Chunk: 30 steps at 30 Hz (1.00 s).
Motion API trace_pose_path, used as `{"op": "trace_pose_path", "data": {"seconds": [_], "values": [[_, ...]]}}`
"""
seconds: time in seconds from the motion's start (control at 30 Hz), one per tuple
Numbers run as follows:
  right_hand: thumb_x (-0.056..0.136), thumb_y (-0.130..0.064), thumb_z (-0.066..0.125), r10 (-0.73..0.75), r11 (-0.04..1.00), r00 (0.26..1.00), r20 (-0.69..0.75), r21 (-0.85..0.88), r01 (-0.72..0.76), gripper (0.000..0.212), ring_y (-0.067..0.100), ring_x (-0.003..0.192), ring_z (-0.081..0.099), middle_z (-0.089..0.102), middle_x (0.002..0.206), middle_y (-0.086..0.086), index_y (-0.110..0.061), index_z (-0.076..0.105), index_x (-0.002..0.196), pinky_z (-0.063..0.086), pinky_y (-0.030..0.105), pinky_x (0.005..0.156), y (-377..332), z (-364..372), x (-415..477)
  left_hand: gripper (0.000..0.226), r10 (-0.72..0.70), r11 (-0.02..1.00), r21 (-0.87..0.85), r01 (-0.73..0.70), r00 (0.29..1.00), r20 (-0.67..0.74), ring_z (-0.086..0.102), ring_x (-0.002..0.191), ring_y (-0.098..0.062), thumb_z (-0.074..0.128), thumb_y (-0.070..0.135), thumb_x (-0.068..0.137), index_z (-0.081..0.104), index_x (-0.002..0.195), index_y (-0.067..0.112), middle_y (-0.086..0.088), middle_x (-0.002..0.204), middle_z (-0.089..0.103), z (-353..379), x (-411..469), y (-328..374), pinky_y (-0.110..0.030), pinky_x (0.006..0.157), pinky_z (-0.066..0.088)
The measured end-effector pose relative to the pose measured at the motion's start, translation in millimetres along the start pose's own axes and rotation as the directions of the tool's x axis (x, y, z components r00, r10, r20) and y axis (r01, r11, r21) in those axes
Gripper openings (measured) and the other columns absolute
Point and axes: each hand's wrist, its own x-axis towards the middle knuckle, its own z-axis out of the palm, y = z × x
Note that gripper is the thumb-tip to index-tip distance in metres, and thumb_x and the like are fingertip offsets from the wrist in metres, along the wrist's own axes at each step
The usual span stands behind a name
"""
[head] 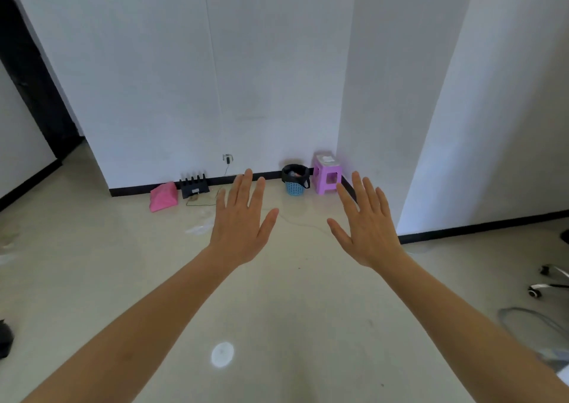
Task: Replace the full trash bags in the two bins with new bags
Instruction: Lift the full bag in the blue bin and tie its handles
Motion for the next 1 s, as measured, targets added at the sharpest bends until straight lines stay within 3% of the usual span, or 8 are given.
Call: {"op": "trace_pose_path", "data": {"seconds": [0.3,0.43,0.6,0.8,1.0], "values": [[0.098,-0.060,0.027,0.005,0.999,0.994,0.113,0.043,-0.010,0.076,0.037,0.152,0.011,0.006,0.165,0.017,-0.017,0.015,0.159,0.023,0.055,0.119,62,162,239,0.069,-0.069,0.997,0.024,0.068,0.996,0.063,0.016,0.149,-0.030,0.020,0.055,0.099,0.024,0.154,0.013,-0.013,0.162,0.016,134,221,-88,-0.055,0.117,0.019],[0.098,-0.063,0.024,-0.014,0.998,0.989,0.146,0.065,0.005,0.078,0.032,0.153,-0.004,-0.005,0.167,0.012,-0.021,0.004,0.160,0.013,0.052,0.123,63,232,341,0.069,-0.126,0.992,0.028,0.124,0.991,0.052,0.018,0.149,-0.030,0.021,0.055,0.099,0.025,0.153,0.013,-0.013,0.162,0.017,187,295,-153,-0.055,0.117,0.018],[0.097,-0.064,0.025,-0.083,0.996,0.982,0.167,-0.005,0.085,0.078,0.032,0.153,-0.006,-0.010,0.166,0.011,-0.021,0.006,0.160,0.008,0.051,0.124,64,333,471,0.071,-0.171,0.985,0.014,0.171,0.983,0.066,0.011,0.150,-0.030,0.017,0.057,0.098,0.016,0.156,0.015,-0.012,0.164,0.007,280,399,-241,-0.057,0.117,0.019],[0.098,-0.061,0.029,-0.025,1.000,0.978,0.208,-0.011,0.028,0.077,0.033,0.153,0.001,-0.006,0.166,0.012,-0.021,0.006,0.160,0.016,0.052,0.122,78,426,611,0.072,-0.122,0.992,0.004,0.122,0.982,0.141,0.004,0.151,-0.028,0.012,0.059,0.098,0.009,0.156,0.017,-0.009,0.164,-0.001,373,543,-328,-0.055,0.118,0.016],[0.098,-0.061,0.025,0.082,0.997,0.966,0.244,-0.008,-0.082,0.074,0.038,0.150,0.019,0.011,0.165,0.016,-0.016,0.023,0.157,0.028,0.056,0.117,131,496,716,0.073,-0.018,0.999,-0.042,0.028,0.977,0.211,-0.003,0.151,-0.025,0.007,0.060,0.096,0.003,0.157,0.019,-0.007,0.164,-0.007,461,693,-359,-0.051,0.120,0.009]]}}
